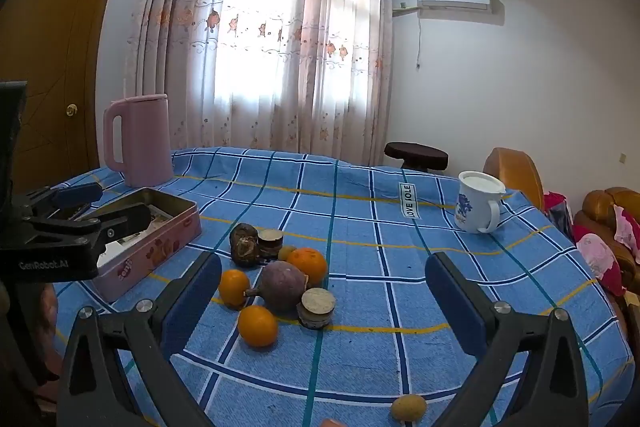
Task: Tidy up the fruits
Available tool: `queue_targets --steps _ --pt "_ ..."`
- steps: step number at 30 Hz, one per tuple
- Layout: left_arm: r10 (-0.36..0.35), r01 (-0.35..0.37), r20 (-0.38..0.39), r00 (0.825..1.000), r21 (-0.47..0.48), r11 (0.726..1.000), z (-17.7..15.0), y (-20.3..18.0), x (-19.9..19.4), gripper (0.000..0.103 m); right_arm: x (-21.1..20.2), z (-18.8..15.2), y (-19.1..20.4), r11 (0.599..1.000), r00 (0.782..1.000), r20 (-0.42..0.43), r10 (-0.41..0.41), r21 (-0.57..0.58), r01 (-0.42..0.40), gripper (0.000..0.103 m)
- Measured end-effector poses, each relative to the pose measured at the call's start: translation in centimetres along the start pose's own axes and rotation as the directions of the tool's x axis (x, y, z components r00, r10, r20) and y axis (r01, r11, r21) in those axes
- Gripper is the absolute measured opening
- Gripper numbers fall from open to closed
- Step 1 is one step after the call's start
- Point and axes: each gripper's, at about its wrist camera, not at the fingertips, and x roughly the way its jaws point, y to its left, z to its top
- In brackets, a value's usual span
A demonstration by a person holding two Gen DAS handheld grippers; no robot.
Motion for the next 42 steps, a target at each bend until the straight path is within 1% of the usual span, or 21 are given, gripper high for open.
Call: queue_targets --steps 42 --pt "0.002 -0.002 0.0 1.0 0.004 1.0 0.0 0.21 -0.24 0.103 0.09 -0.73 0.75 1.0 1.0 -0.004 0.007 -0.025 -0.007 0.102"
